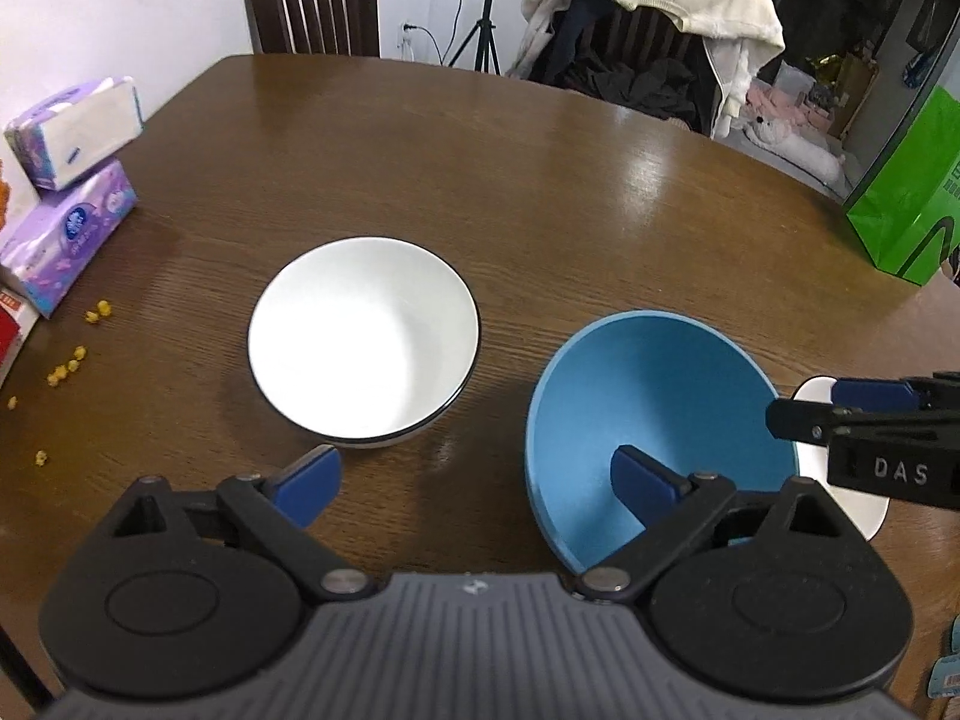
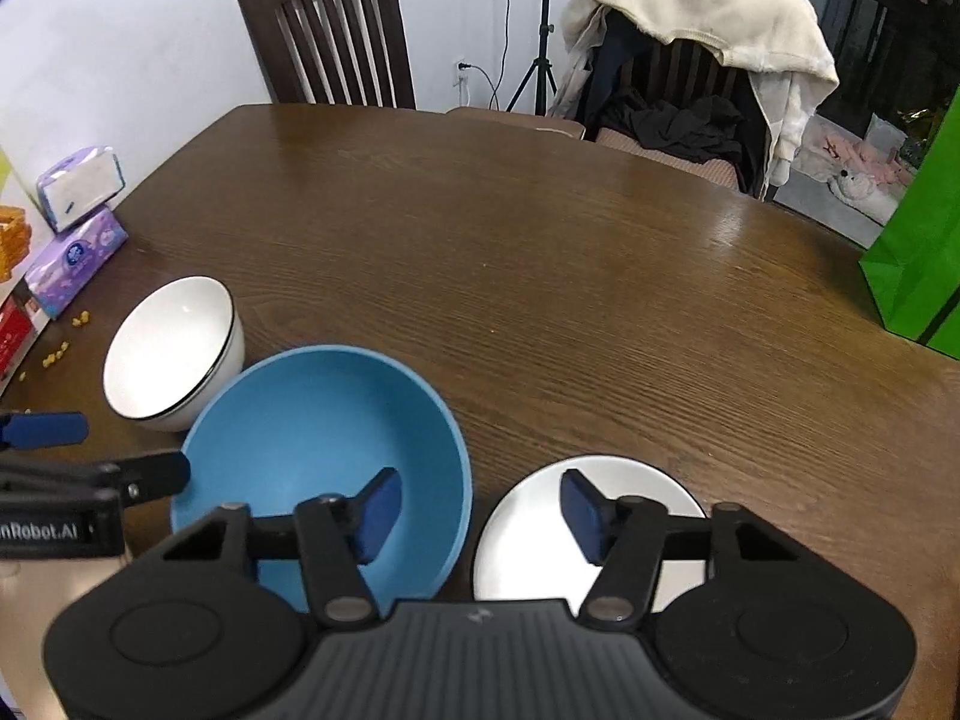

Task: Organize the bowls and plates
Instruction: 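Move both tools forward to the rim of the large blue bowl, then close both grippers on the rim of the blue bowl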

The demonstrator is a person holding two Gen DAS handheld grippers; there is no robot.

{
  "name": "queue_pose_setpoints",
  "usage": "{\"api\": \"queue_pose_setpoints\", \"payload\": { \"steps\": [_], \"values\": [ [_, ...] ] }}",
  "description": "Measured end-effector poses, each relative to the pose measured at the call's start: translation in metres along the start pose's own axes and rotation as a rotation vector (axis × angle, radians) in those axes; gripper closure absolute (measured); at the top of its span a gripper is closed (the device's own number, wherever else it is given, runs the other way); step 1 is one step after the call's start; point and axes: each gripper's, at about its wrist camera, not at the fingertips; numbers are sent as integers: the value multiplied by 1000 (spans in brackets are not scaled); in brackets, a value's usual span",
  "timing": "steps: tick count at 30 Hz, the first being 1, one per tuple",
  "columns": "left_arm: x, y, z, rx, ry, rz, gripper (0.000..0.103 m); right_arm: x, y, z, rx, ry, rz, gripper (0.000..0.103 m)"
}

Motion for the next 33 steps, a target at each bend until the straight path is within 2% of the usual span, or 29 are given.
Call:
{"api": "queue_pose_setpoints", "payload": {
  "steps": [8, 11, 13, 15, 19, 21, 23, 27, 33],
  "values": [
    [1, 0, -18, 47, 19, 11, 20, -3, -4, -22, 29, -11, 8, 54],
    [0, 1, -22, 66, 31, 13, 32, -2, -5, -30, 41, -17, 12, 62],
    [-1, 0, -25, 78, 44, 17, 42, -1, -6, -34, 45, -21, 16, 65],
    [-2, 0, -27, 90, 54, 18, 56, -1, -6, -37, 54, -28, 16, 71],
    [-1, 1, -31, 113, 73, 26, 73, 0, -4, -43, 69, -41, 22, 77],
    [0, 1, -33, 126, 88, 28, 86, 2, -4, -45, 79, -52, 23, 87],
    [0, 0, -35, 130, 101, 27, 90, 3, -4, -46, 83, -62, 18, 94],
    [-1, -1, -37, 131, 104, 23, 94, 3, -7, -48, 85, -64, 9, 95],
    [-2, -3, -38, 130, 99, 17, 95, 0, -5, -47, 82, -64, -12, 95]
  ]
}}
Point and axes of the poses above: each gripper's, at about its wrist camera, not at the fingertips, and z roughly against the way its jaws point, x to its left, y to its underside, and after that the axes turned 12 degrees about -x, right-handed
